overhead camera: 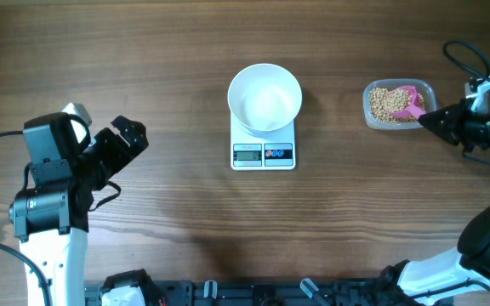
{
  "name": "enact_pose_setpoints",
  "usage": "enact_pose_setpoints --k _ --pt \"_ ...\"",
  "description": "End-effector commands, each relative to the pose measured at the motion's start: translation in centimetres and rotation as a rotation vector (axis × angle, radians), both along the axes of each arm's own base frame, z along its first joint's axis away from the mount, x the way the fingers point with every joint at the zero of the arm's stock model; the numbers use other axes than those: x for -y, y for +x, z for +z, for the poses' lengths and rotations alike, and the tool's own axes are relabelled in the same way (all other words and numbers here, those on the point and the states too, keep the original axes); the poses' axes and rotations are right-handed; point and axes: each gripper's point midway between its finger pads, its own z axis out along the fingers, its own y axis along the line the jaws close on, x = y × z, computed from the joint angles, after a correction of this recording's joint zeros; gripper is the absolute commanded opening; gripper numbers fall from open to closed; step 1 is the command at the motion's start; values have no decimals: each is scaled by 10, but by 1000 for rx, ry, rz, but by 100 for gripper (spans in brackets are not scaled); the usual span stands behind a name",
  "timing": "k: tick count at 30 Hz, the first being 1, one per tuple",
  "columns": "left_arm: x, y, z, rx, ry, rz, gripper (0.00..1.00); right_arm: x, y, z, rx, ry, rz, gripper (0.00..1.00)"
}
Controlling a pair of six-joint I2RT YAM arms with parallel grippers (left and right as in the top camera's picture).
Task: Scoop item into bowl and weigh 150g on scale
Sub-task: 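Drag the scoop through the soybeans and lift it filled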
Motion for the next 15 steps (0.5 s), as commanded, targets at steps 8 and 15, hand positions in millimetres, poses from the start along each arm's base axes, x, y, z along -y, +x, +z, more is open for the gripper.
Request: enact_pose_setpoints --k 8,15 --pt "-3 -1 -2 -11 6 7 100 8 -2 17 101 140 -34 4" --pt "-3 -1 -2 -11 6 7 100 8 -6 27 140 195 -36 4"
